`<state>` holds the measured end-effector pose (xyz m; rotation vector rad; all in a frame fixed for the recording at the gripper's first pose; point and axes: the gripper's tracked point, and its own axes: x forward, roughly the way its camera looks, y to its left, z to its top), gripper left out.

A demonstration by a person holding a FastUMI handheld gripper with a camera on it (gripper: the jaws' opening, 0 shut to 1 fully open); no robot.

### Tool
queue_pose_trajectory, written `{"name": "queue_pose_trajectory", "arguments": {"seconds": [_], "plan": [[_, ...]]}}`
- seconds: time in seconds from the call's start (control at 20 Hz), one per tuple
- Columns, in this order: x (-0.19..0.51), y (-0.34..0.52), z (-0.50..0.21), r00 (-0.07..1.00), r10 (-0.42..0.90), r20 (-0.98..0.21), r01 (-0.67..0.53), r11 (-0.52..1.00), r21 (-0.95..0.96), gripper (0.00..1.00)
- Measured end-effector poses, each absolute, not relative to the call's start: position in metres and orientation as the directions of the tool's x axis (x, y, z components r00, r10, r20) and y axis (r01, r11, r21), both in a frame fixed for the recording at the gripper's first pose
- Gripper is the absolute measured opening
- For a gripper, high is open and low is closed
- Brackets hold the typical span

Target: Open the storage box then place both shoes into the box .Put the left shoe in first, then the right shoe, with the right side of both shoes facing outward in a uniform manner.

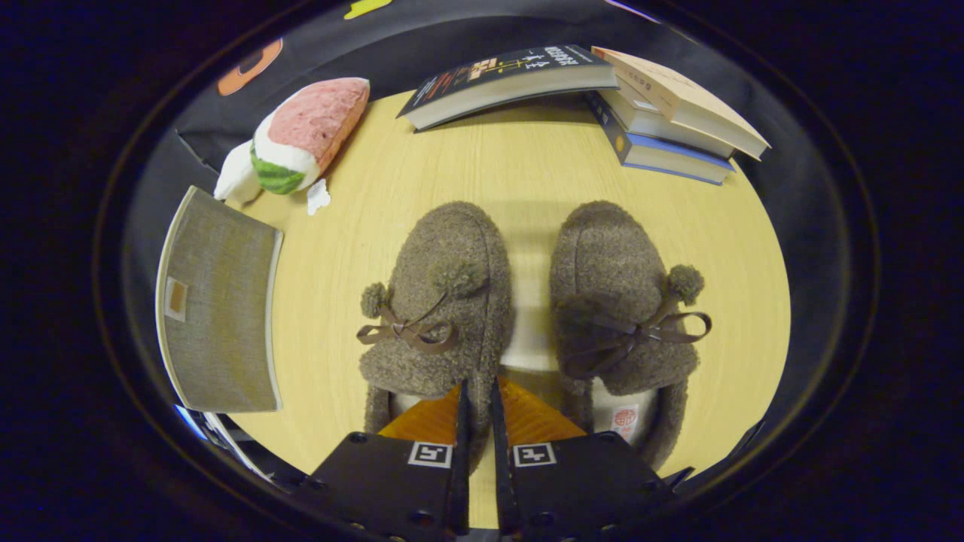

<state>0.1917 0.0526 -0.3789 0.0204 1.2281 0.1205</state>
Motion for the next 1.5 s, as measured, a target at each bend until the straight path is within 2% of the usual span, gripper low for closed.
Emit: {"name": "queue_pose_trajectory", "arguments": {"seconds": [0.1, 0.15, 0.5, 0.8, 1.1, 1.25, 1.5], "plan": [[0.189, 0.054, -0.377, 0.310, 0.108, -0.945, -0.072, 0.993, 0.090, 0.15], [0.190, 0.053, -0.376, 0.301, 0.112, -0.947, -0.054, 0.994, 0.100, 0.01], [0.172, 0.062, -0.351, 0.301, 0.179, -0.937, 0.000, 0.982, 0.188, 0.01], [0.152, 0.095, -0.277, 0.367, 0.242, -0.898, -0.030, 0.968, 0.248, 0.01], [0.132, 0.174, -0.189, 0.402, 0.340, -0.850, -0.098, 0.939, 0.330, 0.01], [0.123, 0.228, -0.153, 0.405, 0.389, -0.828, -0.173, 0.921, 0.348, 0.00], [0.117, 0.320, -0.156, 0.363, 0.413, -0.835, -0.209, 0.910, 0.359, 0.00]]}}
